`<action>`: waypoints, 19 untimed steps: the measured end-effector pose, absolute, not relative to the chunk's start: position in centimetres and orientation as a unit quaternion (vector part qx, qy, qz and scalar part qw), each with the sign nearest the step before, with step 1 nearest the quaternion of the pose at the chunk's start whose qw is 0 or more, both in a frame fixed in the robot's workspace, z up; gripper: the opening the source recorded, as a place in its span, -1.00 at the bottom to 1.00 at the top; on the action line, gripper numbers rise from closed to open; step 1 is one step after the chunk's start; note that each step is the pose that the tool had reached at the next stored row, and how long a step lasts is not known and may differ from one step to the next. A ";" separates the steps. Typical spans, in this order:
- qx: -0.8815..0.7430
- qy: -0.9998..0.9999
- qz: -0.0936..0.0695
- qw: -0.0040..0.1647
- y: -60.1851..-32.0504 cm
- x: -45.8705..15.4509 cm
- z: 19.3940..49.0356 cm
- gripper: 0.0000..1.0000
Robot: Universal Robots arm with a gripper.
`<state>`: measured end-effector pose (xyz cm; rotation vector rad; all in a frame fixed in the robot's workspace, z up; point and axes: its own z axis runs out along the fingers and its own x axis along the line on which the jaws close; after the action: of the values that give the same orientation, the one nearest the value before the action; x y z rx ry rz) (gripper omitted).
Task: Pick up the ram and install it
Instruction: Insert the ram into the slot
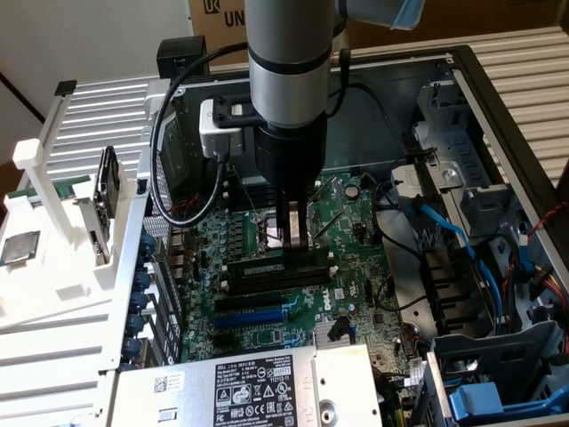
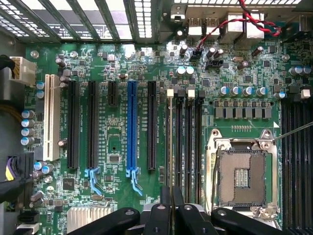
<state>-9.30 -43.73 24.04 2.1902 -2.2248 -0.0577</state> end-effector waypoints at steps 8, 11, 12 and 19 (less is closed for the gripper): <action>0.703 -0.711 -0.021 0.012 -43.7 -9.2 24.0 -0.75; 0.705 -0.709 -0.021 0.013 -43.7 -9.2 24.0 -0.75; 0.705 -0.709 -0.021 0.013 -43.7 -9.2 23.9 -0.75; 0.705 -0.709 -0.024 0.015 -43.4 -9.1 23.7 -0.75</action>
<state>-9.13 -43.39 23.69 2.1932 -2.2054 -0.0744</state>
